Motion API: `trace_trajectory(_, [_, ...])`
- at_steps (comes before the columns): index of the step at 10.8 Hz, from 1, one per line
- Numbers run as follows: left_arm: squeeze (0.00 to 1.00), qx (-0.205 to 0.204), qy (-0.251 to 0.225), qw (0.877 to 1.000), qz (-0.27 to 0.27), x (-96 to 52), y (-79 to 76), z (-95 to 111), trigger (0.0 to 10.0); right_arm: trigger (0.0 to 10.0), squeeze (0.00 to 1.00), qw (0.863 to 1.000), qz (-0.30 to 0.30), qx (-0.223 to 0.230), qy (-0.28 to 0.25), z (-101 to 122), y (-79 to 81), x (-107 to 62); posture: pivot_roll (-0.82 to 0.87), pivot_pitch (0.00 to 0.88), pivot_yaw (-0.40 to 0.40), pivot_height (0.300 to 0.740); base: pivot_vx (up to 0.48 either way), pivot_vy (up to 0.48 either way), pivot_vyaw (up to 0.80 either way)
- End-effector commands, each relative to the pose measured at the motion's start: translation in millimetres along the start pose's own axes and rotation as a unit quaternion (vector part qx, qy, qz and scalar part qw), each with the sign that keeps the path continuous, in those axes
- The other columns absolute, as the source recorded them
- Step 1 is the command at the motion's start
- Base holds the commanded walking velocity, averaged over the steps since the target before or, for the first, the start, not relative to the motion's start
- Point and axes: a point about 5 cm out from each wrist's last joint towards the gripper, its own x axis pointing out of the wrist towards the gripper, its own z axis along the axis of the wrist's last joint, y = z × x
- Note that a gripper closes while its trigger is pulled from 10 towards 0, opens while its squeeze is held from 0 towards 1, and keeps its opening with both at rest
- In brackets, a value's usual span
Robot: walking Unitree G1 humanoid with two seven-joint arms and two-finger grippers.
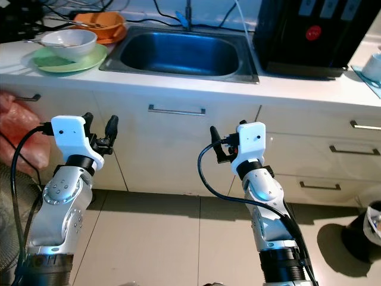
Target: Kitchen organization
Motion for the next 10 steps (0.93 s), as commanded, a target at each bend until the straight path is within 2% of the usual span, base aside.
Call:
trace_trajectory(1, [0.00, -0.115, 0.057, 0.990, 0.054, -10.8, 4.0, -10.2, 10.0, 10.0, 0.00, 0.991, -0.060, 0.122, 0.018, -3.0, -7.4, -5.6, -0.01, 0.055, -0.051, 0.740, 0.000, 0.000, 0.00])
trace_trajectory(2, [0.00, -0.087, 0.092, 0.990, 0.057, -19.7, -2.6, -13.4, 10.0, 10.0, 0.00, 0.994, -0.054, 0.097, 0.022, -2.2, 0.4, -4.1, 0.01, 0.063, -0.048, 0.740, 0.000, 0.000, 0.00])
trace_trajectory(3, [0.00, -0.090, 0.049, 0.994, -0.039, -33.7, -40.8, 0.7, 10.0, 10.0, 0.00, 0.998, -0.005, 0.064, -0.006, 10.3, 13.1, -0.3, 0.02, 0.119, -0.035, 0.740, 0.000, 0.000, 0.00])
trace_trajectory(4, [0.00, -0.041, 0.038, 0.995, -0.081, -39.0, -45.6, -1.5, 10.0, 10.0, 0.00, 1.000, 0.004, 0.019, 0.015, -2.5, 6.8, -4.2, 0.04, 0.132, -0.040, 0.740, 0.000, 0.000, 0.00])
trace_trajectory(5, [0.00, -0.019, 0.039, 0.998, -0.053, -25.7, -21.1, 0.2, 10.0, 10.0, 0.00, 1.000, 0.010, -0.009, 0.024, -5.2, -3.1, -2.2, 0.04, 0.151, -0.037, 0.740, 0.000, 0.000, 0.00])
trace_trajectory(6, [0.00, -0.005, 0.036, 0.999, -0.015, -13.8, -0.8, 5.3, 10.0, 10.0, 0.00, 1.000, -0.001, -0.007, 0.028, -4.9, -8.1, -2.3, 0.04, 0.161, -0.037, 0.740, 0.000, 0.000, 0.00])
trace_trajectory(7, [0.00, 0.013, 0.026, 1.000, 0.004, -9.2, 8.8, 9.0, 10.0, 10.0, 0.00, 0.999, -0.009, -0.006, 0.033, -7.7, -8.3, -6.8, 0.03, 0.159, -0.033, 0.740, 0.000, 0.000, 0.00])
trace_trajectory(10, [0.00, 0.002, 0.028, 1.000, 0.014, -4.9, 9.3, 2.9, 10.0, 10.0, 0.00, 1.000, -0.023, -0.014, 0.015, -0.5, -10.0, -8.6, 0.02, 0.145, -0.023, 0.740, 0.000, 0.000, 0.00])
